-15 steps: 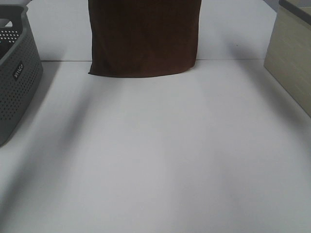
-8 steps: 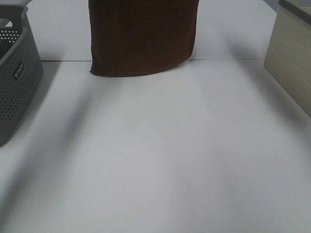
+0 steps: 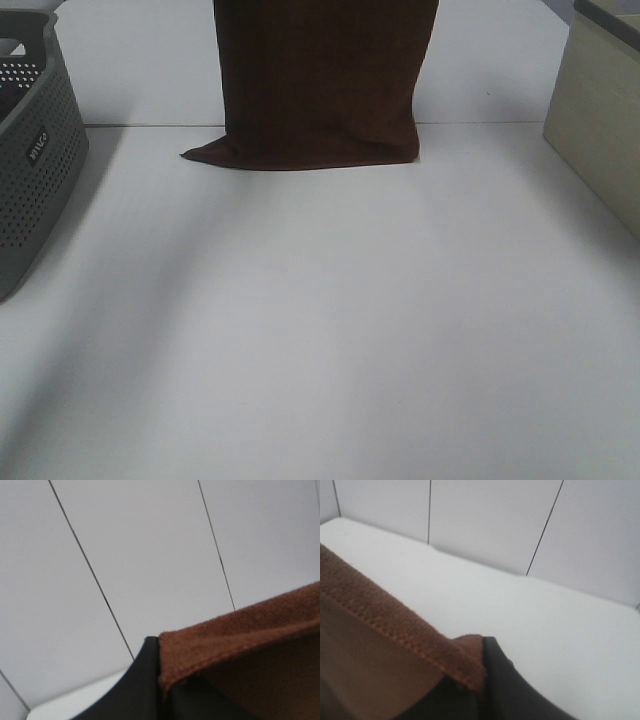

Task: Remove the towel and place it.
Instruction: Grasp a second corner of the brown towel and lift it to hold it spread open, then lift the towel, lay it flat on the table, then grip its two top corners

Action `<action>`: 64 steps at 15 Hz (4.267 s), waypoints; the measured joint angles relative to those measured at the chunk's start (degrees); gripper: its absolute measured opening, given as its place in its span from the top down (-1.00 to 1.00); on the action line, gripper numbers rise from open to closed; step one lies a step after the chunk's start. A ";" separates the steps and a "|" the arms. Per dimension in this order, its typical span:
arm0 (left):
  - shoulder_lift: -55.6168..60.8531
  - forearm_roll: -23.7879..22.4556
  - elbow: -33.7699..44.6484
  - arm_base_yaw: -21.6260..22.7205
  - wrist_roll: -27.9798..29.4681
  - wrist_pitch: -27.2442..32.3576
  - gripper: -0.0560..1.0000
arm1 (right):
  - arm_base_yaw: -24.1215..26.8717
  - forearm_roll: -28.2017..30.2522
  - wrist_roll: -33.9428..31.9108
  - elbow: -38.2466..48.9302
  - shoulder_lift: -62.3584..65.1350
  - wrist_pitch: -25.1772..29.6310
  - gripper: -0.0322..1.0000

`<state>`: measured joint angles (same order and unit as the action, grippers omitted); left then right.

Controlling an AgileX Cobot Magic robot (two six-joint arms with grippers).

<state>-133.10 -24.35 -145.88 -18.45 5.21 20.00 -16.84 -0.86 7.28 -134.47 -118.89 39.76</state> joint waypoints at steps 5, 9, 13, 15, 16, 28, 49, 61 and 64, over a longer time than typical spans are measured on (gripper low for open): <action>9.17 12.03 0.00 -2.98 -12.49 33.63 0.89 | 0.00 -3.09 0.06 0.00 6.53 21.31 0.92; 14.38 13.24 0.00 -3.09 -10.49 48.07 0.89 | -0.11 -7.96 0.23 -0.11 10.43 29.39 0.92; 23.89 17.19 10.60 -3.09 -8.54 49.27 0.89 | -0.17 -12.83 1.26 9.45 18.39 30.02 0.92; 28.93 17.99 17.30 -3.15 -7.79 49.27 0.89 | -0.17 -13.58 1.38 13.98 21.54 30.02 0.92; 32.37 18.74 22.46 -3.15 -7.05 49.27 0.89 | -0.23 -13.92 1.38 16.56 23.49 30.02 0.92; 64.92 30.42 65.55 -6.25 -3.78 47.33 0.89 | -0.80 -18.96 1.03 52.31 49.90 30.02 0.92; 53.80 44.12 101.24 -18.39 -11.80 44.52 0.89 | -0.29 -22.92 3.38 97.57 49.79 29.51 0.92; 38.73 49.27 98.20 -31.00 -11.00 37.99 0.89 | -0.17 -29.91 8.19 106.68 42.91 21.72 0.71; 38.73 52.88 98.15 -31.00 -10.77 37.76 0.38 | -0.17 -30.02 7.91 106.68 42.91 21.83 0.26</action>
<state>-94.37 28.53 -47.73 -49.45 -5.56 57.75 -17.02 -30.88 15.18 -27.79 -75.97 61.59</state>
